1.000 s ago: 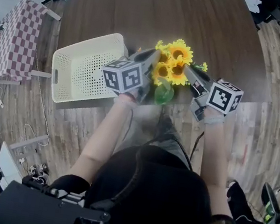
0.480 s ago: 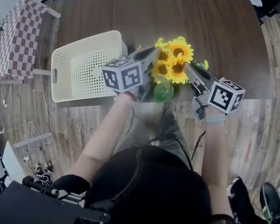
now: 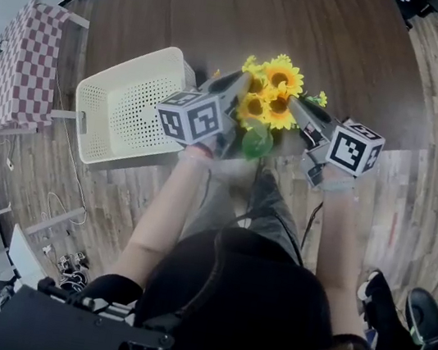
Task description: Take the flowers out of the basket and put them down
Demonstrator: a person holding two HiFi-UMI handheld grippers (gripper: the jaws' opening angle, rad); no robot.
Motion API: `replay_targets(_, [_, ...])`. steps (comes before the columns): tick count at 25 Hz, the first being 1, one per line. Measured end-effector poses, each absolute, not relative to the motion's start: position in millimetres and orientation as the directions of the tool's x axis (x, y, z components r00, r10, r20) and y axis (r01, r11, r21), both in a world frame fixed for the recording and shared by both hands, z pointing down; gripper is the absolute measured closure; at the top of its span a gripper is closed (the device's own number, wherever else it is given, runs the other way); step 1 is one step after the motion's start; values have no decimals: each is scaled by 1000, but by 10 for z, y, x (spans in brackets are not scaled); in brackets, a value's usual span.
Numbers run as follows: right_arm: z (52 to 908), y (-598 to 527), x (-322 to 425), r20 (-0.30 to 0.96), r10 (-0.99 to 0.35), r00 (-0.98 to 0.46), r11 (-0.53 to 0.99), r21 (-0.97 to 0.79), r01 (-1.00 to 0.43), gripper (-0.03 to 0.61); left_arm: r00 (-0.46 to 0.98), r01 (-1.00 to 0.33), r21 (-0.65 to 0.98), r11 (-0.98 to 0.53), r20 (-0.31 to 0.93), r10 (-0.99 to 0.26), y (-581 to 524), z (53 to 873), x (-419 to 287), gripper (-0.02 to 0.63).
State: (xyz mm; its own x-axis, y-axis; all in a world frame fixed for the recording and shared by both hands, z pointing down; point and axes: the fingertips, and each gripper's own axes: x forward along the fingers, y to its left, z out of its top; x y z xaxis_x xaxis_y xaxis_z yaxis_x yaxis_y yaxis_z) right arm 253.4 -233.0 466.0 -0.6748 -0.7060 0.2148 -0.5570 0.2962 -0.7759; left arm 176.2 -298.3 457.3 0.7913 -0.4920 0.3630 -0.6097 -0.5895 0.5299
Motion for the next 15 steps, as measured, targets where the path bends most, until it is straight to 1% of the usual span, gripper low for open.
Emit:
replay_targets(5, [4698,-2320,2565,223,-710,-668,280,-781,-558,575,793,-607,533,-589,363,-488,-2980,4599,1775,614])
replay_targets(9, [4661,-2338,2557,199,-714,-671,300,-779,-551,575,798,-600,538,-591,357,-485,-2981,4591,1780,613])
replay_targets(15, [4717,-2317,2581,223,-718,-660,275,-780,-563,575,802,-594,546,-591,348,-485,-2989,4610,1778,612])
